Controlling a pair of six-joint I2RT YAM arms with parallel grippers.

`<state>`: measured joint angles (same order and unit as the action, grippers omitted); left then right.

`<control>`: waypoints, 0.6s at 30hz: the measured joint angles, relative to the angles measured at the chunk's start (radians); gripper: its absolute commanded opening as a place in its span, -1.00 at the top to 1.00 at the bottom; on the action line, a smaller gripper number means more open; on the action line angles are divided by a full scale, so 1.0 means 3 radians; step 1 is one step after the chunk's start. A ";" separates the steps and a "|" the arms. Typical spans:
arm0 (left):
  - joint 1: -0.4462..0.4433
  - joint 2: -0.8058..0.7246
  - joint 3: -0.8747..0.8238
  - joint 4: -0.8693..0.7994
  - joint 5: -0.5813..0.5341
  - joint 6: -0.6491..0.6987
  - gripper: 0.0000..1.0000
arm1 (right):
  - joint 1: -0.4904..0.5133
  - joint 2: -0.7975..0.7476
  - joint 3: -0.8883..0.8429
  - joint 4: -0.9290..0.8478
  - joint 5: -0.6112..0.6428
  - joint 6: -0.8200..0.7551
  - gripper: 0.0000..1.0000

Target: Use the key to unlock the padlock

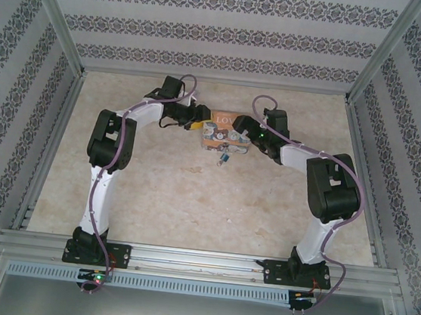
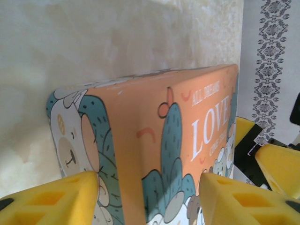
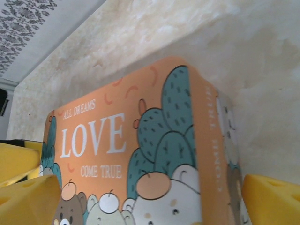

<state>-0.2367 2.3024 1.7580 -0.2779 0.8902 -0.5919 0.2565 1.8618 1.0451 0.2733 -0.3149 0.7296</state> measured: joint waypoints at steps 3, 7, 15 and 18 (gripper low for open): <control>-0.0014 0.0000 -0.0066 0.0001 -0.0003 0.0000 -0.14 | 0.0028 0.0000 0.0022 0.0001 -0.0066 -0.0011 -0.97; -0.0013 -0.0042 -0.0183 0.0078 0.0008 -0.0013 -0.13 | 0.0033 0.0003 0.0023 -0.0001 -0.0094 -0.0014 -0.97; -0.0011 -0.0378 -0.0740 0.0334 -0.0084 -0.0127 -0.11 | 0.0095 0.0051 0.0083 -0.0004 -0.0146 -0.0069 -0.97; -0.0010 -0.0519 -0.0958 0.0407 -0.0131 -0.0154 -0.10 | 0.0140 0.0062 0.0093 -0.0003 -0.0154 -0.0078 -0.97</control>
<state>-0.2398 2.1468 1.4708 -0.1558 0.8509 -0.6380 0.2985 1.8805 1.0729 0.2726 -0.3611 0.7063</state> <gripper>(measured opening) 0.554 0.984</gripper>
